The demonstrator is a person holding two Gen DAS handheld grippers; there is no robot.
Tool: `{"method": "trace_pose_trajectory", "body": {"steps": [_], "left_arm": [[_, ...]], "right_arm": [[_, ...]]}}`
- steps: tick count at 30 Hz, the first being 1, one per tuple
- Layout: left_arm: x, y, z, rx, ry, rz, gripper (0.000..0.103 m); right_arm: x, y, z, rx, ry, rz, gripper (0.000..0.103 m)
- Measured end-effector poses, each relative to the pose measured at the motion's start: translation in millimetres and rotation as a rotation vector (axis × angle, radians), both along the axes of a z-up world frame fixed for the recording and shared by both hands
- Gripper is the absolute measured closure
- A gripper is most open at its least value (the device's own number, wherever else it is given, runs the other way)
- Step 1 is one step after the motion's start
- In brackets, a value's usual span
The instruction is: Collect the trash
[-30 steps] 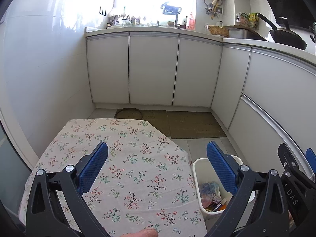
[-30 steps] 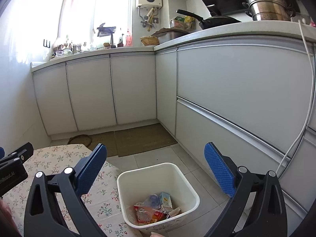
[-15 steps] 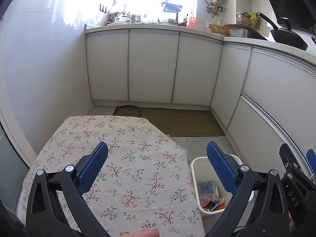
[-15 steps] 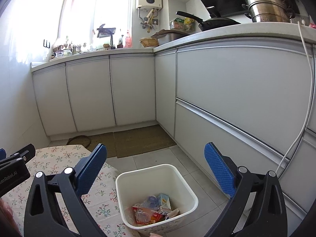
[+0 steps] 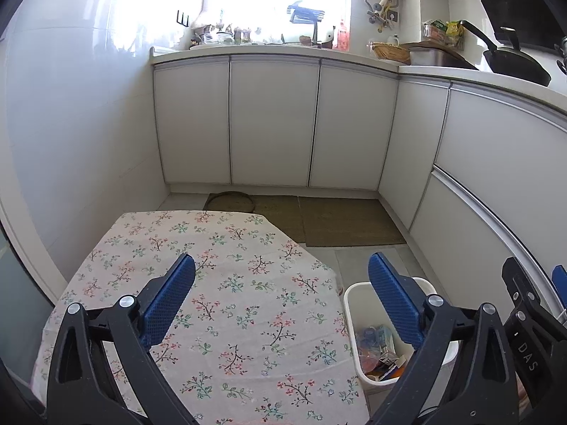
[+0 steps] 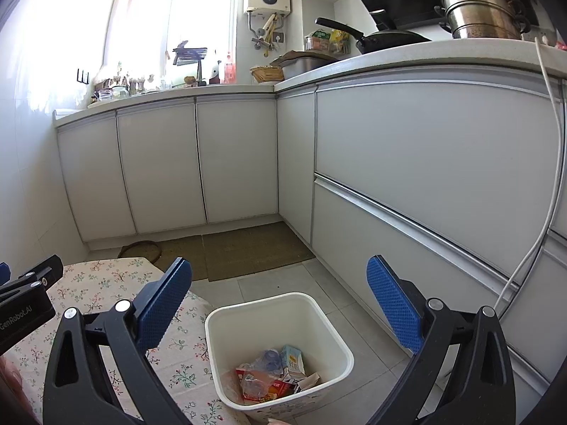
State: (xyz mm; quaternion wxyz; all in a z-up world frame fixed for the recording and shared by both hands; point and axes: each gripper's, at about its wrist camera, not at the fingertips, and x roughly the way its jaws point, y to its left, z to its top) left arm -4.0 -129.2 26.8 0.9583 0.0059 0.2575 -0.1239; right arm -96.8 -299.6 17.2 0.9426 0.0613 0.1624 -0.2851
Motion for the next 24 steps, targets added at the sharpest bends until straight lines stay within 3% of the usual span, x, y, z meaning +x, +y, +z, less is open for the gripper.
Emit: {"method": "trace_pose_trajectory", "body": {"steps": [16, 24], "left_arm": [[-0.8, -3.5, -2.1, 0.006, -0.009, -0.028, 0.021], [-0.8, -6.4, -3.9, 0.005, -0.001, -0.049, 0.021]], "right_arm": [[2.0, -1.2, -1.6, 0.0, 0.014, 0.001, 0.007], [2.4, -1.9, -2.8, -0.003, 0.017, -0.003, 0.007]]}}
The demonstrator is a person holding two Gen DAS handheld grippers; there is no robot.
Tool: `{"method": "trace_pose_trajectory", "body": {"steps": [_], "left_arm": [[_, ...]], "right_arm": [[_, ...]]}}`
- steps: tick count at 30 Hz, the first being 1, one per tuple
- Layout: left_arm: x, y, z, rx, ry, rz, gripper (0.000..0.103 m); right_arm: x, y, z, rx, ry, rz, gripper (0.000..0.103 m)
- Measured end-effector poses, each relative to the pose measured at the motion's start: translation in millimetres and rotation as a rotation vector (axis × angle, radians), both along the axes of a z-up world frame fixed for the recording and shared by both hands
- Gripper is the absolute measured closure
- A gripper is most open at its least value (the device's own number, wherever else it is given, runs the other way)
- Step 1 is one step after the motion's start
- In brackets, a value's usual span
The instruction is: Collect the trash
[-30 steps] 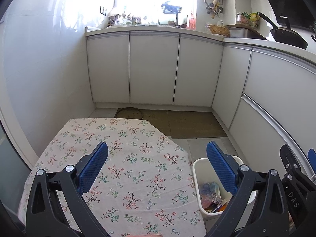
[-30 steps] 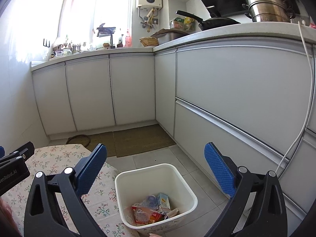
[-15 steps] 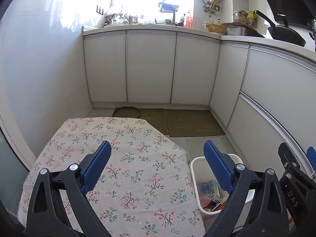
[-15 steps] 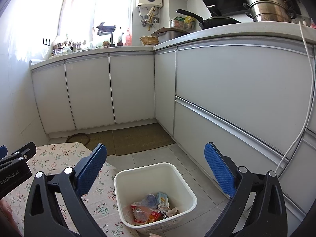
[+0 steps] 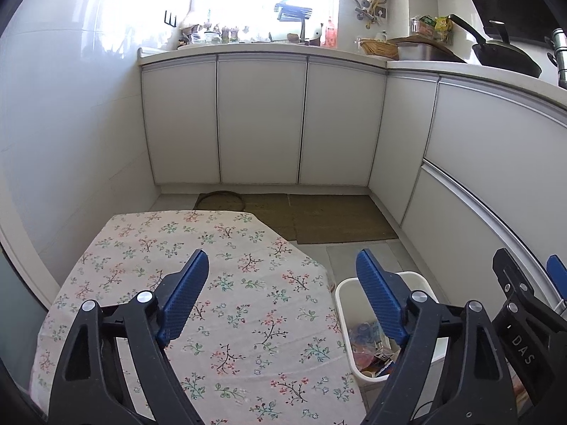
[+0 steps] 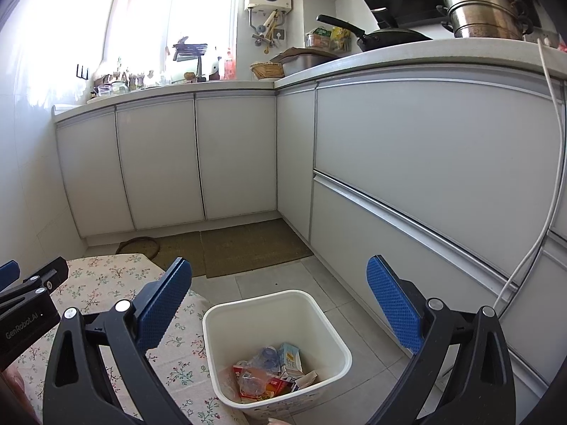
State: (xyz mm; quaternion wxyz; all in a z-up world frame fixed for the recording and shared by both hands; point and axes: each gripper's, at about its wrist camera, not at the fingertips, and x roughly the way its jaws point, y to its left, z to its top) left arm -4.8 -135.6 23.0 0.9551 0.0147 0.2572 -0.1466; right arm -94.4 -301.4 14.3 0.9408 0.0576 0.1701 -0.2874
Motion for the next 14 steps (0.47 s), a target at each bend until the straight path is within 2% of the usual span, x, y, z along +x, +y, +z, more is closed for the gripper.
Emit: {"method": "trace_pose_trajectory", "body": {"steps": [6, 10, 14], "left_arm": [[-0.3, -3.7, -2.1, 0.007, 0.017, -0.02, 0.021], [0.7, -4.1, -2.6, 0.01, 0.033, -0.021, 0.012], [0.3, -4.3, -1.9, 0.01, 0.033, -0.017, 0.009]], "right_arm": [[0.3, -2.5, -0.5, 0.003, 0.003, -0.008, 0.007], [1.0, -2.9, -0.4, 0.005, 0.007, -0.008, 0.007], [1.3, -2.8, -0.6, 0.006, 0.01, -0.009, 0.007]]}}
